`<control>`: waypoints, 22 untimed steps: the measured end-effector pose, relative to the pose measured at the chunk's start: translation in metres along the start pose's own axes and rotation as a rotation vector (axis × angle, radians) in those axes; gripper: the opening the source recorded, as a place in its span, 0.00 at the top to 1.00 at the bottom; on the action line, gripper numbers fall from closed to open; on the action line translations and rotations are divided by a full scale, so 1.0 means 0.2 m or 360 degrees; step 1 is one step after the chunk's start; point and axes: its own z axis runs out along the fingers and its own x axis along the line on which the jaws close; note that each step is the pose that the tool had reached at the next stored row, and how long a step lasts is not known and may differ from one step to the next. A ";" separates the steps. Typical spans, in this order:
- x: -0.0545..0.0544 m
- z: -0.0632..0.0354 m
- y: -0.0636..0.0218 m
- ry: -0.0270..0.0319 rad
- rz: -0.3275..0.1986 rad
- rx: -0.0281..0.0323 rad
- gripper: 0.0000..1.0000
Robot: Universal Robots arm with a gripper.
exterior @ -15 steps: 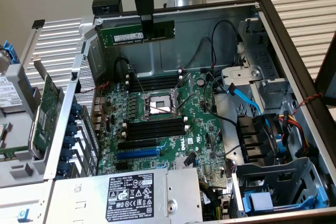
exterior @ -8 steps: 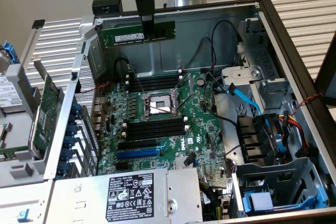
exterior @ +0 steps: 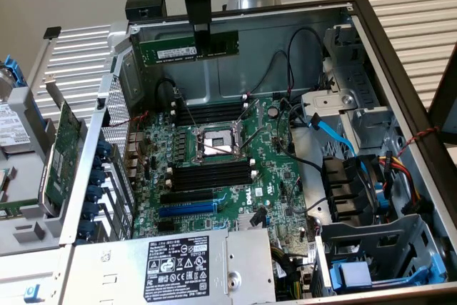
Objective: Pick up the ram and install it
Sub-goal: 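Insert the ram into the slot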
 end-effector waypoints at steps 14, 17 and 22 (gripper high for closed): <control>0.02 0.046 0.000 0.00088 0.0001 -0.00174 0.87; 0.02 0.049 0.000 0.00318 0.0002 -0.00177 0.87; 0.02 0.049 0.000 0.00322 0.0003 -0.00151 0.87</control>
